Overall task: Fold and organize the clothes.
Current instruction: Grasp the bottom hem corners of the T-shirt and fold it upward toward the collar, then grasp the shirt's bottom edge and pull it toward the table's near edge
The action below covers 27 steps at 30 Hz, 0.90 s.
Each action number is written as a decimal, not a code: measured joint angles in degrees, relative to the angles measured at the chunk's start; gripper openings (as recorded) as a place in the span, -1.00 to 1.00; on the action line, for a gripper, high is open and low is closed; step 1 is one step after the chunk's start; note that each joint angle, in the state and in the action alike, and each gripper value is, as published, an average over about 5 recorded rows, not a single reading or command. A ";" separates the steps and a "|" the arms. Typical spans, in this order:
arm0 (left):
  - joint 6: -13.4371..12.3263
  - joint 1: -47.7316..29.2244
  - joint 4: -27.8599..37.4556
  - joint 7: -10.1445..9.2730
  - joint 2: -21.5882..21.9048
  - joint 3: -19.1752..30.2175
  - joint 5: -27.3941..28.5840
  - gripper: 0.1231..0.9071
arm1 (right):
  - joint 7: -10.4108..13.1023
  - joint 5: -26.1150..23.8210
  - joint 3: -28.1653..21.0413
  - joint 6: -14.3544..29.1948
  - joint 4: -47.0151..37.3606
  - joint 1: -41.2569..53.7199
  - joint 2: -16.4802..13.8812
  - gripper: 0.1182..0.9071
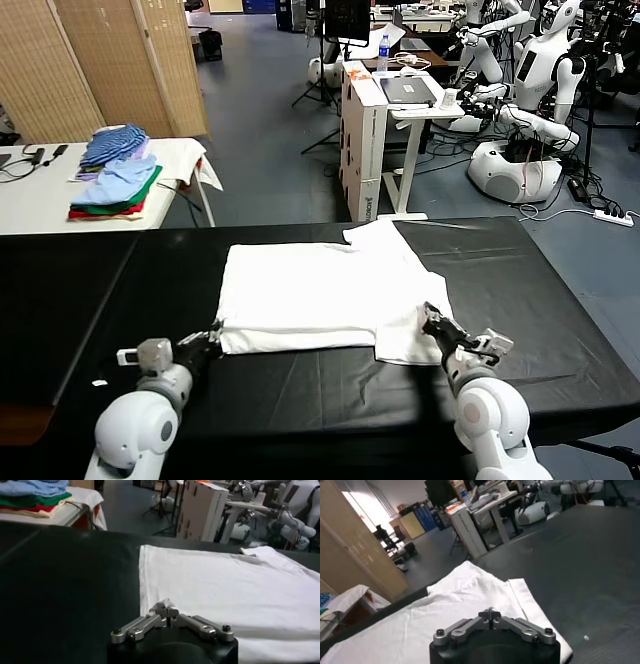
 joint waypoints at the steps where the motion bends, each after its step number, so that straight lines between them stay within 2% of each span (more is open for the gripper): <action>1: 0.00 -0.08 0.01 -0.04 0.00 0.00 -0.01 -0.76 | 0.00 -0.37 0.08 -0.03 0.11 -0.06 -0.11 0.42; 4: 0.00 -0.21 -0.10 -0.17 0.02 0.00 -0.05 -0.35 | -0.13 -1.50 0.51 -0.05 0.53 -0.32 -0.56 0.82; 6: 0.00 -0.18 -0.28 -0.23 0.05 -0.05 -0.10 -0.01 | -0.33 -2.14 0.90 -0.05 0.87 -0.55 -0.94 0.95; 9: 0.00 0.11 -0.75 -0.55 0.07 -0.26 -0.09 0.48 | -0.46 -3.94 1.46 -0.69 1.53 -1.12 -1.49 0.99; 12: 0.00 0.67 -1.54 -0.98 0.14 -0.75 0.76 0.85 | -0.65 -6.77 1.80 -2.17 2.59 -2.17 -2.05 1.00; 15: 0.00 1.58 -2.74 -1.07 0.39 -1.48 2.13 0.98 | -1.10 -8.08 1.85 -3.10 4.03 -3.99 -2.42 1.00; 19: 0.00 3.58 -4.97 -1.05 0.43 -2.21 2.04 1.00 | -0.95 -8.72 1.68 -3.56 6.19 -7.33 -2.48 1.00; 27: 0.00 9.30 -9.19 -0.42 -1.10 -0.80 2.94 1.00 | -0.85 -13.87 -0.14 -3.94 9.45 -13.40 -2.50 1.00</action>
